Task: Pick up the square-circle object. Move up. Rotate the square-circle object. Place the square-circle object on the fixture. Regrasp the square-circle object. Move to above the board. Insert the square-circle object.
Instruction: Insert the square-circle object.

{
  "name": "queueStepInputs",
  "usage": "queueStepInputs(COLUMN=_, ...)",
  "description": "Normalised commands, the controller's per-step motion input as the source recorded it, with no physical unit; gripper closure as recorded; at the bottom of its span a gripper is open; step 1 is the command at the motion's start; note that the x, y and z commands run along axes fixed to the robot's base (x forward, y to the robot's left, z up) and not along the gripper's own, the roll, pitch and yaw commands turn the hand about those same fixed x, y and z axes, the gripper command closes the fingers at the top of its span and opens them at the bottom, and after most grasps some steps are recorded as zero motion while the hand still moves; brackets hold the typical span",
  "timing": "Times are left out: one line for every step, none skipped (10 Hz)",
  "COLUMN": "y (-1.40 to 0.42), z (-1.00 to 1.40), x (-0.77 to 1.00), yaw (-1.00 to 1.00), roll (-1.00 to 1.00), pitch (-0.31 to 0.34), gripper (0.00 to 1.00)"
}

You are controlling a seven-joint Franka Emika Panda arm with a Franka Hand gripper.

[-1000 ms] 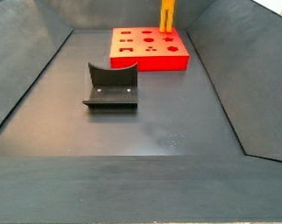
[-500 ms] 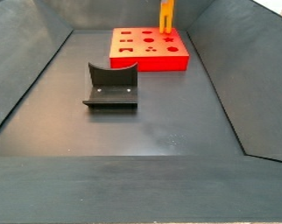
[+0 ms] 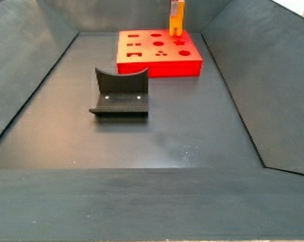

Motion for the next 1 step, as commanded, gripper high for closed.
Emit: queueStepInputs(y=0.0, z=0.0, x=0.0, yaw=0.0, roll=0.0, pitch=0.0, gripper=1.0)
